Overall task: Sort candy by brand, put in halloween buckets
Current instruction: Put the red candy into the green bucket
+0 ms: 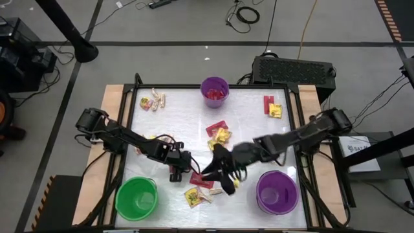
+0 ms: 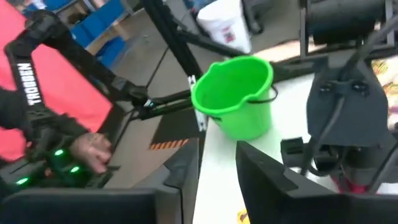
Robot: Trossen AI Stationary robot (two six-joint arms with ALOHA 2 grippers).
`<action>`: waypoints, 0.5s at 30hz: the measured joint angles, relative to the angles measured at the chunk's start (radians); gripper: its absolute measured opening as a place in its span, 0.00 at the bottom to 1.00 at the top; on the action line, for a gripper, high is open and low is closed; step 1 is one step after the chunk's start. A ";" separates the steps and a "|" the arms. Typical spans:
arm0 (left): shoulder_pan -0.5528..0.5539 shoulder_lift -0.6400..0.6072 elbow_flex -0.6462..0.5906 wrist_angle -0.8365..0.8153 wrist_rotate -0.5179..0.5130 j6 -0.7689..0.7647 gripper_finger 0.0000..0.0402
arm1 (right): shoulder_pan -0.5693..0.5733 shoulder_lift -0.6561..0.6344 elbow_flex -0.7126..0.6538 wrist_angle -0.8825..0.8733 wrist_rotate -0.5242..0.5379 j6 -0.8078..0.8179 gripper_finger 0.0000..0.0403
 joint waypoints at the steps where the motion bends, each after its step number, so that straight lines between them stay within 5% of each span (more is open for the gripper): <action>1: 0.000 0.001 0.006 -0.004 -0.003 -0.019 0.28 | 0.026 0.000 0.000 -0.001 0.046 -0.006 0.24; 7: 0.000 0.001 0.060 -0.027 -0.001 -0.045 0.08 | 0.151 0.002 0.000 -0.013 0.252 0.085 0.22; 15: -0.001 -0.094 0.173 -0.221 0.153 -0.022 0.10 | 0.236 0.003 0.000 -0.089 0.438 0.174 0.22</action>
